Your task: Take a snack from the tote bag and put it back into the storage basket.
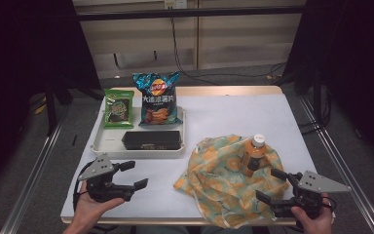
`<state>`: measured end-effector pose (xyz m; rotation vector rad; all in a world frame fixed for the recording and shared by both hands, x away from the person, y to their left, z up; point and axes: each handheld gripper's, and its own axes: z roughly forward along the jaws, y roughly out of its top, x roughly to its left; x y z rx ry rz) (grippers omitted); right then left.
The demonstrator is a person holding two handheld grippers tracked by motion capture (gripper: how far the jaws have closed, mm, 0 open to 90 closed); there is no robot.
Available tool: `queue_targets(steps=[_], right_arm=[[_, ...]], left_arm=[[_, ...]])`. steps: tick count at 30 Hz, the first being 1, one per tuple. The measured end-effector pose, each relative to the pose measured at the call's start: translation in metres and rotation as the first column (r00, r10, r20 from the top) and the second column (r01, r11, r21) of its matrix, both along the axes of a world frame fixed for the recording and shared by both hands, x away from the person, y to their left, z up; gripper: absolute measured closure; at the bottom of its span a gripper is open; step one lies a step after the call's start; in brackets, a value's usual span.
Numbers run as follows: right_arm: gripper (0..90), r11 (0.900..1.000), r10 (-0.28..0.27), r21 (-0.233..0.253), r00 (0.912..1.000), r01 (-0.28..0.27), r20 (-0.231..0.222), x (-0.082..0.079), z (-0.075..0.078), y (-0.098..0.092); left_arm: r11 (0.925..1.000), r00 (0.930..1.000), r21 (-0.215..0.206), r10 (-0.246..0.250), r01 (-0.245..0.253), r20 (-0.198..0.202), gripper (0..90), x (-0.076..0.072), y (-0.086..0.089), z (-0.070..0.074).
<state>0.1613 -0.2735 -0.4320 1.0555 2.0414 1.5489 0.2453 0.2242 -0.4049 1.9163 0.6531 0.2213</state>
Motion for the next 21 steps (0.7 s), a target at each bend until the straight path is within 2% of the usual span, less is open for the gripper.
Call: queue_targets(steps=[3, 6, 8, 10, 12, 13, 19, 21], right_arm=[[9.7, 1.0, -0.003, 0.0, 1.0, 0.003, 0.003, 0.0, 0.0, -0.001], [9.6, 1.0, -0.006, 0.008, 1.0, 0.006, 0.0, -0.001, 0.0, -0.002], [9.4, 1.0, 0.0, 0.003, 1.0, 0.0, 0.004, -0.001, 0.0, -0.003], [9.2, 1.0, -0.002, 0.004, 1.0, 0.002, 0.003, -0.001, 0.0, -0.003], [9.2, 1.0, 0.001, 0.0, 1.0, -0.001, 0.004, -0.001, -0.001, -0.003], [9.2, 1.0, 0.002, 0.003, 1.0, -0.002, 0.003, -0.001, -0.001, -0.003], [13.2, 1.0, 0.003, 0.0, 1.0, -0.003, 0.006, -0.002, -0.001, -0.003], [14.7, 1.0, -0.002, 0.002, 1.0, 0.002, 0.006, -0.003, -0.001, -0.003]], left_arm=[[0.9995, 0.9998, -0.026, -0.018, 0.018, 0.006, 22.6, -0.001, -0.016, 0.001], [0.9975, 0.9978, -0.03, -0.064, 0.064, 0.016, 22.0, -0.003, -0.032, 0.002], [0.9971, 0.9971, -0.02, -0.073, 0.074, 0.021, 21.9, -0.002, -0.04, 0.002], [0.9949, 0.9959, -0.045, -0.089, 0.09, 0.014, 21.9, 0.002, -0.047, 0.002], [0.9949, 0.9957, -0.042, -0.091, 0.092, 0.016, 22.0, 0.005, -0.053, 0.002], [0.9934, 0.9939, -0.034, -0.108, 0.109, 0.021, 22.4, 0.007, -0.059, 0.002], [0.9893, 0.99, -0.041, -0.139, 0.14, 0.022, 27.2, 0.016, -0.089, 0.001], [0.986, 0.9864, -0.034, -0.162, 0.163, 0.029, 27.6, 0.019, -0.101, 0.003]])
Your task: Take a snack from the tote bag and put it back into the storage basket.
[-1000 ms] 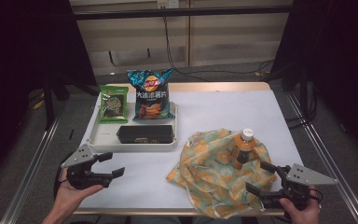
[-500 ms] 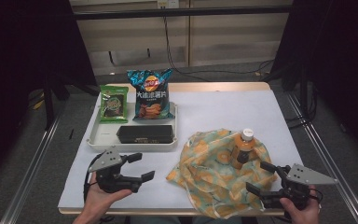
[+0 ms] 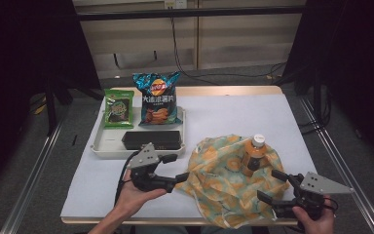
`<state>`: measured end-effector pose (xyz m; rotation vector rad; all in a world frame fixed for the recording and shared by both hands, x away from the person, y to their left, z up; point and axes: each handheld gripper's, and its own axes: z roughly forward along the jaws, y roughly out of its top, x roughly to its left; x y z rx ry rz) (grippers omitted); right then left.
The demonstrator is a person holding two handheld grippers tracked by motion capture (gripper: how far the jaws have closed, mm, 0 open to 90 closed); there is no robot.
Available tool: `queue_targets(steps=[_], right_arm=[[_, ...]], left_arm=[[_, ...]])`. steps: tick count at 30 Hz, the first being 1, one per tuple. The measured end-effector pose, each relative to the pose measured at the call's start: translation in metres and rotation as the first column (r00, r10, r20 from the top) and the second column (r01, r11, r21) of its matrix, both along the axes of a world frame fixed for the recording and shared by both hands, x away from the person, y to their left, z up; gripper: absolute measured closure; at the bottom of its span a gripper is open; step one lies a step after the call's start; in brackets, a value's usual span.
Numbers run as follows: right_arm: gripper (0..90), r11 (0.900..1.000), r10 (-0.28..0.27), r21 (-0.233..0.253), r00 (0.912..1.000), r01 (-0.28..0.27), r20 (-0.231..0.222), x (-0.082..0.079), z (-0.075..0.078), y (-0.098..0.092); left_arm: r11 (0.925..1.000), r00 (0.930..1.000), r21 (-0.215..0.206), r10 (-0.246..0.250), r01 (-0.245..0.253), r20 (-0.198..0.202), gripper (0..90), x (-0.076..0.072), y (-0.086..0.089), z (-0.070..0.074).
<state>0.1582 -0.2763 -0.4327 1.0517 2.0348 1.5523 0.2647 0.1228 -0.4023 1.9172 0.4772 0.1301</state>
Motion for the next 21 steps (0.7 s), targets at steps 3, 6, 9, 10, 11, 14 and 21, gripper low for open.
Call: queue_targets(steps=[3, 6, 9, 10, 11, 14, 21], right_arm=[[16.0, 1.0, 0.009, -0.006, 1.0, -0.009, 0.001, -0.001, 0.0, -0.001], [18.6, 1.0, 0.009, -0.012, 0.9999, -0.009, 0.005, -0.003, -0.001, -0.002], [18.7, 1.0, 0.001, -0.013, 1.0, -0.001, 0.006, -0.005, -0.001, -0.004], [18.7, 1.0, -0.001, -0.012, 1.0, 0.001, 0.004, -0.005, -0.001, -0.004], [18.7, 1.0, 0.0, -0.014, 1.0, 0.0, 0.006, -0.004, -0.001, -0.004], [18.7, 1.0, -0.001, -0.02, 1.0, 0.001, 0.005, -0.004, -0.002, -0.003], [16.6, 1.0, 0.0, -0.023, 1.0, 0.0, -0.004, -0.005, -0.003, -0.002]], left_arm=[[0.9993, 0.9992, 0.008, -0.036, 0.036, -0.018, 27.4, 0.006, -0.021, 0.0], [0.9991, 0.9988, 0.003, -0.043, 0.043, -0.024, 27.4, 0.011, -0.038, 0.0], [0.998, 0.9978, -0.005, -0.064, 0.064, -0.019, 27.2, 0.015, -0.053, 0.001], [0.9971, 0.997, 0.001, -0.076, 0.076, -0.015, 26.8, 0.016, -0.059, 0.002], [0.9963, 0.9962, -0.007, -0.086, 0.086, -0.012, 26.7, 0.017, -0.063, 0.002], [0.9957, 0.9955, -0.017, -0.091, 0.091, -0.027, 26.7, 0.022, -0.075, 0.002], [0.9949, 0.9941, -0.014, -0.1, 0.1, -0.042, 26.8, 0.038, -0.102, 0.008]])
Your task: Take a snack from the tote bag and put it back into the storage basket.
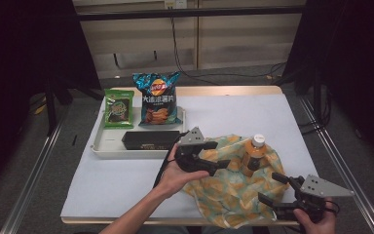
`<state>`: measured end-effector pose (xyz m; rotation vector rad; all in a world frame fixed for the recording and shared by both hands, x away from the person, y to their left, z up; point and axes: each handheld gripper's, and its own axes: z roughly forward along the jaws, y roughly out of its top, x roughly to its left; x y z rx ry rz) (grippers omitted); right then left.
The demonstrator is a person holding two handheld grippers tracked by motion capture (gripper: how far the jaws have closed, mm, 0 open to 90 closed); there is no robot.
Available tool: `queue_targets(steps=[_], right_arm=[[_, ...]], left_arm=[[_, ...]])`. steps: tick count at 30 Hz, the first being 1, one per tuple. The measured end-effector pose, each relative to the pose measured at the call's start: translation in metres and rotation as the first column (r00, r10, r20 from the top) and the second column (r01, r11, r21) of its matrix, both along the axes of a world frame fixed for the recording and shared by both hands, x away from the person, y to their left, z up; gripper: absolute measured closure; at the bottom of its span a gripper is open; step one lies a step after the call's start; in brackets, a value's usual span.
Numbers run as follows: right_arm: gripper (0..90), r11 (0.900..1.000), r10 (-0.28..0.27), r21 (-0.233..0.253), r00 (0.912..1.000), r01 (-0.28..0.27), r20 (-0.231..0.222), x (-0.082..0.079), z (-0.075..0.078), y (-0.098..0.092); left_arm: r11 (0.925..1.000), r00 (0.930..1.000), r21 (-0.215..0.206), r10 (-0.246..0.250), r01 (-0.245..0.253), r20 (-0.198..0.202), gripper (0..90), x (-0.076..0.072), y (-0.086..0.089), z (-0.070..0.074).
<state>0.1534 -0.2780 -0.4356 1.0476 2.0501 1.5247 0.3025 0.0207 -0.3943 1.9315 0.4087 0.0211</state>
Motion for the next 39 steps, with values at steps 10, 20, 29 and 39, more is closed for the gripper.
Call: queue_targets(steps=[10, 20, 29, 39], right_arm=[[15.2, 1.0, 0.006, -0.003, 1.0, -0.006, -0.002, -0.001, -0.001, -0.001], [14.4, 1.0, 0.008, -0.006, 1.0, -0.008, -0.005, -0.002, -0.001, -0.002], [14.4, 1.0, 0.009, -0.007, 0.9999, -0.009, -0.008, -0.002, -0.002, -0.002], [14.4, 1.0, 0.006, -0.004, 0.9999, -0.006, -0.015, -0.002, -0.002, -0.002]], left_arm=[[0.9993, 0.9998, -0.031, -0.021, 0.021, -0.006, 27.9, 0.016, -0.031, 0.002], [0.9979, 0.9981, -0.023, -0.061, 0.061, 0.001, 28.2, 0.013, -0.051, 0.001], [0.9983, 0.9982, -0.016, -0.056, 0.056, 0.02, 31.0, 0.014, -0.066, 0.005], [0.9986, 0.9986, 0.0, -0.053, 0.053, -0.005, 24.5, 0.018, -0.088, -0.011]])
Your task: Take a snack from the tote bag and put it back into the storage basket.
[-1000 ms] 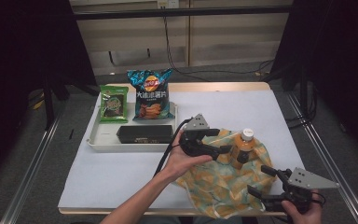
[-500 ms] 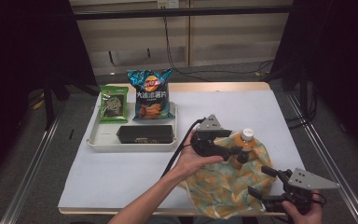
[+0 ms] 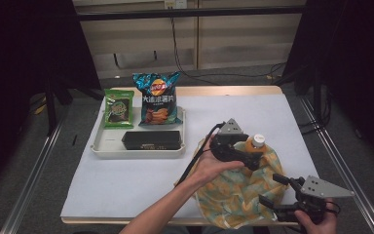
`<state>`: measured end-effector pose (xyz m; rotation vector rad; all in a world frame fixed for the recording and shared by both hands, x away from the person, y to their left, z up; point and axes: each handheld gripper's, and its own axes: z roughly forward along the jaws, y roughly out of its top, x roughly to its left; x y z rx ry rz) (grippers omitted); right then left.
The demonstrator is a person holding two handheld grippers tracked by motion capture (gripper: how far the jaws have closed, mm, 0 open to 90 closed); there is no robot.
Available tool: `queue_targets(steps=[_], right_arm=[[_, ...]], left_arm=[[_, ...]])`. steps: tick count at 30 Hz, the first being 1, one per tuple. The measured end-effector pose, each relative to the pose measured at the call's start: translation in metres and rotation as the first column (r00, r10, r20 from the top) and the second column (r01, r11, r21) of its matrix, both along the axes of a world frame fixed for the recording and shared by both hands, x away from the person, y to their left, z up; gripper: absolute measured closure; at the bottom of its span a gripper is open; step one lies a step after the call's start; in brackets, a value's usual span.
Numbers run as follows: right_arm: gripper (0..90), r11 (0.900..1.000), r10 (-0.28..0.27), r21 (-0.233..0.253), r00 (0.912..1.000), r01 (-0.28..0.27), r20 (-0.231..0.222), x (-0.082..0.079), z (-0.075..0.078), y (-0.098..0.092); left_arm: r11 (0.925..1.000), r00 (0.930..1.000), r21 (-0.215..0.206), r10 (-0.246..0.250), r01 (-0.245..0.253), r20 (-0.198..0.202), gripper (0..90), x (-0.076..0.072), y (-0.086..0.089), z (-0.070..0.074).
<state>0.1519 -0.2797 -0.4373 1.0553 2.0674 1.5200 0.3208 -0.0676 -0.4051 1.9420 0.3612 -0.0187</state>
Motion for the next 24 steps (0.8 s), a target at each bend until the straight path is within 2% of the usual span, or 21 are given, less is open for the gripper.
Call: queue_targets(steps=[1, 2, 9, 22, 24], right_arm=[[14.4, 1.0, 0.0, 0.003, 1.0, 0.0, 0.001, 0.0, 0.0, 0.0], [14.5, 1.0, 0.003, -0.002, 1.0, -0.003, 0.002, 0.0, 0.0, -0.001], [14.5, 1.0, 0.005, -0.001, 1.0, -0.005, 0.001, 0.0, 0.0, -0.001], [14.7, 1.0, 0.004, -0.005, 1.0, -0.004, 0.005, 0.001, -0.001, -0.001], [14.7, 1.0, 0.002, -0.004, 1.0, -0.002, 0.0, 0.0, -0.001, -0.001]], left_arm=[[1.0, 1.0, 0.004, 0.002, -0.002, 0.002, 24.2, 0.0, -0.002, -0.001], [0.9999, 0.9998, 0.013, 0.006, -0.006, 0.02, 24.3, 0.0, -0.004, -0.002], [0.9997, 0.9998, 0.014, 0.018, -0.018, 0.003, 24.2, 0.002, -0.015, -0.007], [0.9985, 0.9989, 0.027, 0.047, -0.047, 0.008, 21.5, -0.002, -0.023, -0.014], [0.9975, 0.998, 0.033, 0.062, -0.062, 0.013, 24.4, -0.001, -0.023, -0.014]])
